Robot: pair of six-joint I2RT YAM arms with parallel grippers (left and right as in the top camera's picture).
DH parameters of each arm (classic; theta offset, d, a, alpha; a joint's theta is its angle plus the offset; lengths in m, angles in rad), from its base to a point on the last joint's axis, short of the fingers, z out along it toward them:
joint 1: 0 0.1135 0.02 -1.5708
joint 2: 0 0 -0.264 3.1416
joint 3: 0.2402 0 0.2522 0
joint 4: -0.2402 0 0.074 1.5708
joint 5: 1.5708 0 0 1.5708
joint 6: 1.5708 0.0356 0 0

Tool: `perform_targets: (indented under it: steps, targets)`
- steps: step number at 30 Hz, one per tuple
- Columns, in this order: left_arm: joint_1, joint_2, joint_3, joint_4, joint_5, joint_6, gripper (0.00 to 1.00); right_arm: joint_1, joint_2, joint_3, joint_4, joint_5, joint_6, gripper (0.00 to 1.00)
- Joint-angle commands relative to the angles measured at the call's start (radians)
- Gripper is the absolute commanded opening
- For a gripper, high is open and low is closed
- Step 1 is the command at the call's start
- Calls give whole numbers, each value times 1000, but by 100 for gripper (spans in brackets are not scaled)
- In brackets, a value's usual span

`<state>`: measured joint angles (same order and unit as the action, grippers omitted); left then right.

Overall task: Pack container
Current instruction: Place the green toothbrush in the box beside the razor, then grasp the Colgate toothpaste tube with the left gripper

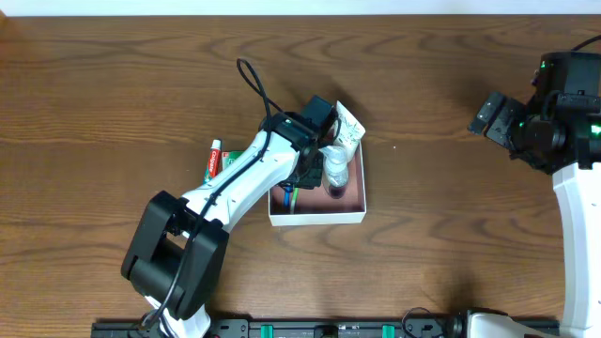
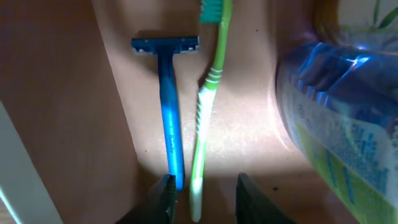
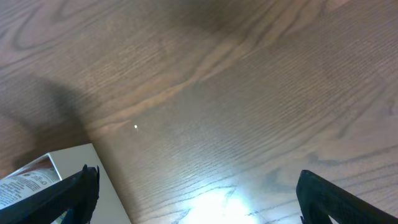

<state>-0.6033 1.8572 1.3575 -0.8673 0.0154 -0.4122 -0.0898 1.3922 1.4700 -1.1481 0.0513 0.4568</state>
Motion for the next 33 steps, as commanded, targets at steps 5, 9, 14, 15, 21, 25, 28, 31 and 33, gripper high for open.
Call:
perform_targets:
  steps: [5,9,14,15,21,25,28,31,33]
  targets:
    - [6,-114,87,-15,-18,36,35,-8,0,2,0,0,-2,99]
    - [39,-238,90,-44,-124,49,45,-8,0,2,0,1,-2,99]
    - [160,-367,88,-135,-309,76,66,-8,0,2,0,0,-2,99]
    - [201,-377,86,-144,-317,100,68,-8,0,2,0,0,-2,99]
    - [436,-333,48,-148,-210,267,73,-8,0,2,0,0,-2,99]
    - [544,-224,34,-134,-26,456,73,-8,0,2,0,0,-2,99]
    - [584,-129,34,-127,0,510,73,-8,0,2,0,0,-2,99]
    - [603,-48,34,-116,0,510,73,-8,0,2,0,0,-2,99]
    - [606,2,34,-109,0,517,73,-8,0,2,0,1,-2,99]
